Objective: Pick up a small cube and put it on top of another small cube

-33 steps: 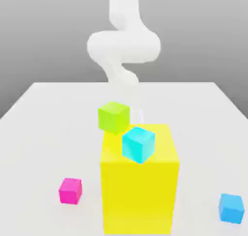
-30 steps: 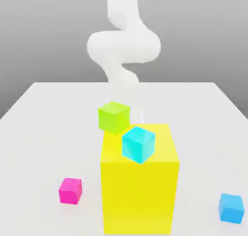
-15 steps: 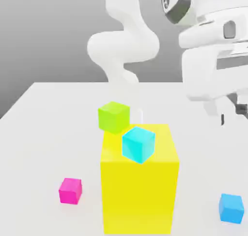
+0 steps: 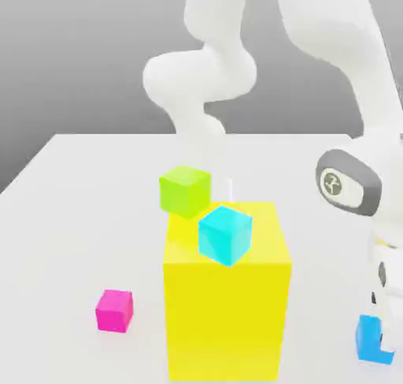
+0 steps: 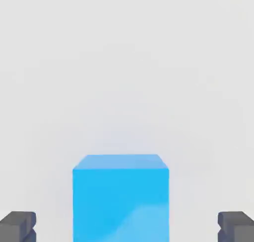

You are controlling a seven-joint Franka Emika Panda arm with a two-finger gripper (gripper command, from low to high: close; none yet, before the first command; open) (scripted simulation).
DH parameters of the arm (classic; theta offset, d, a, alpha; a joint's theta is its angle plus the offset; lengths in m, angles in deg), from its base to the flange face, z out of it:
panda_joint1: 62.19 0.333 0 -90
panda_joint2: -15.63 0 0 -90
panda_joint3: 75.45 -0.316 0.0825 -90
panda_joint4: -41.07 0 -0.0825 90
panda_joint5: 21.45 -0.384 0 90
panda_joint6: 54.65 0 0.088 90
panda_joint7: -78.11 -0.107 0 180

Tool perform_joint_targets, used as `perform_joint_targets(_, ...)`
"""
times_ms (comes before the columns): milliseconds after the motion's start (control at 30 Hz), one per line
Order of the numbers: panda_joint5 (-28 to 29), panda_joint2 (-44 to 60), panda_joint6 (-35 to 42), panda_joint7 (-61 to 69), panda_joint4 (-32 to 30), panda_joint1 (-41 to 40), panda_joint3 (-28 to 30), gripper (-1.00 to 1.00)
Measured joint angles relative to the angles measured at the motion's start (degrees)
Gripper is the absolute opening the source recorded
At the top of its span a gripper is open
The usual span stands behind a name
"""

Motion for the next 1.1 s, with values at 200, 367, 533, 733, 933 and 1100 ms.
perform_joint_targets(200,0.19,0.69,-0.45,-0.12,0.15,0.10,0.13,-1.00)
perform_joint_targets(367,-1.76,-6.99,5.56,1.34,-1.52,-1.15,-1.55,-1.00)
perform_joint_targets(533,-4.08,-9.41,16.02,1.49,4.09,-3.88,0.19,-1.00)
perform_joint_targets(733,-8.65,-19.72,30.82,1.73,6.69,-9.37,4.39,-1.00)
perform_joint_targets(933,-11.75,-31.00,45.06,1.16,7.61,-17.58,8.62,-1.00)
perform_joint_targets(1100,-12.33,-40.67,52.23,0.48,4.75,-20.30,10.81,-1.00)
